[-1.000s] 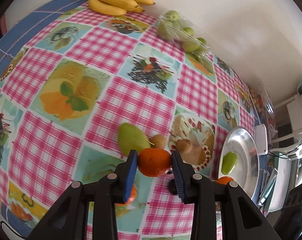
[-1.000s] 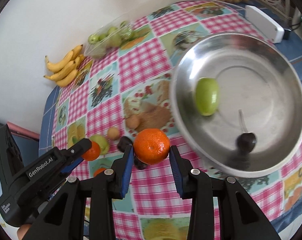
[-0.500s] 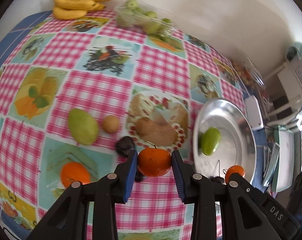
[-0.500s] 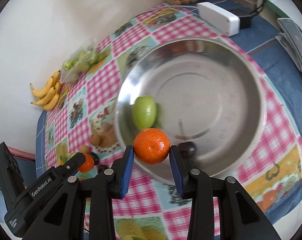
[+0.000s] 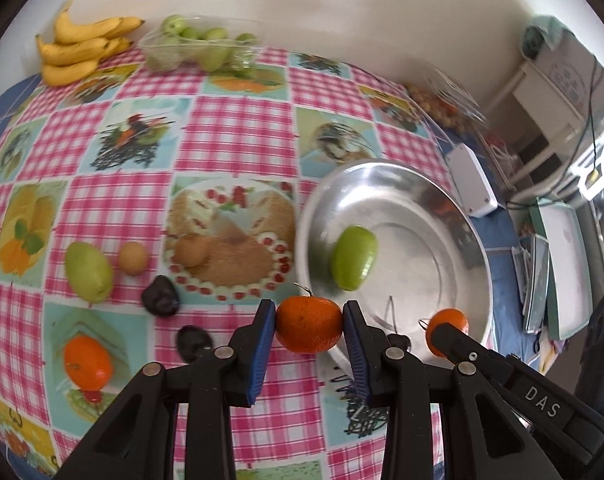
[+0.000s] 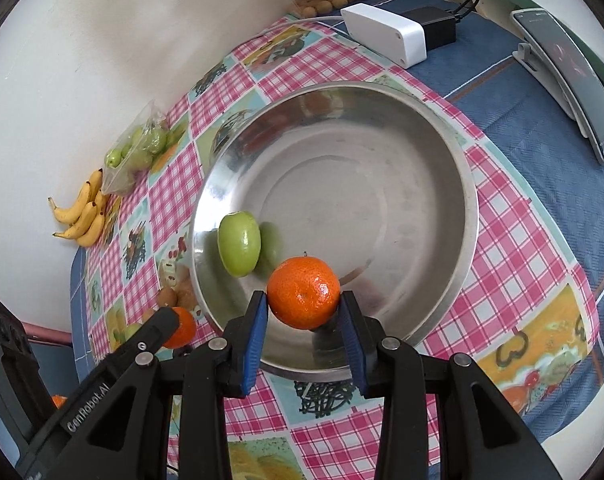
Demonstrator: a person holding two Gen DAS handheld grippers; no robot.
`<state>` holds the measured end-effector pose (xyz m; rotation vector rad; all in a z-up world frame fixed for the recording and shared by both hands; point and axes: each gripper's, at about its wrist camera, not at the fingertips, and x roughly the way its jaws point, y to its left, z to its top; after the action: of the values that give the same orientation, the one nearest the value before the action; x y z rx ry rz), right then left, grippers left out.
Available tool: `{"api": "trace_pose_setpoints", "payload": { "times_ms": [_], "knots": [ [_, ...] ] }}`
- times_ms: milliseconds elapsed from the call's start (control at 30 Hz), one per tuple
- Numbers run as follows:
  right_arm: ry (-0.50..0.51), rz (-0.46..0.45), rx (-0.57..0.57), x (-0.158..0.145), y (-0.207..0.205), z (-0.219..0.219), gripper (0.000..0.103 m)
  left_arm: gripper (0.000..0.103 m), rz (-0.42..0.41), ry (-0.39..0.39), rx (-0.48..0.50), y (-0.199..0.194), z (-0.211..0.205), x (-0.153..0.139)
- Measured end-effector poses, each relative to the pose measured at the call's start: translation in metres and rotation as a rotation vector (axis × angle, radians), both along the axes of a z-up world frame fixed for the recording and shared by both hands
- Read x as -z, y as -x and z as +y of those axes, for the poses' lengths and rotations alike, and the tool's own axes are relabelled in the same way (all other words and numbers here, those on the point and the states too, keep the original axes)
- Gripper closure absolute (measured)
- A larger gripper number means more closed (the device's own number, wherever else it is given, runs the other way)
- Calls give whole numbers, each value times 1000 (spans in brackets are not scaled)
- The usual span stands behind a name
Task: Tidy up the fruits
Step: 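Carry both held tangerines with the right and left tools to the steel bowl, then open the right tool over the bowl while the left tool releases its tangerine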
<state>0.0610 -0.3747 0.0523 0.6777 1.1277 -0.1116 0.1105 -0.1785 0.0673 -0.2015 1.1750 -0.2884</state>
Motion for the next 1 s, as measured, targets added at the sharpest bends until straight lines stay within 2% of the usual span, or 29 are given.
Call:
{"api": "trace_pose_setpoints", "payload": {
  "times_ms": [133, 233, 500, 1000],
  "knots": [
    [10, 0, 17, 1, -1, 0, 65, 66, 12, 0, 25, -2, -11, 6],
    [17, 11, 25, 6, -2, 0, 65, 66, -11, -17, 40, -3, -18, 5],
    [26, 36, 46, 14, -2, -3, 65, 65, -3, 0, 59, -6, -27, 10],
    [37, 16, 47, 8, -2, -2, 65, 64, 7, 11, 36, -5, -16, 6]
  ]
}}
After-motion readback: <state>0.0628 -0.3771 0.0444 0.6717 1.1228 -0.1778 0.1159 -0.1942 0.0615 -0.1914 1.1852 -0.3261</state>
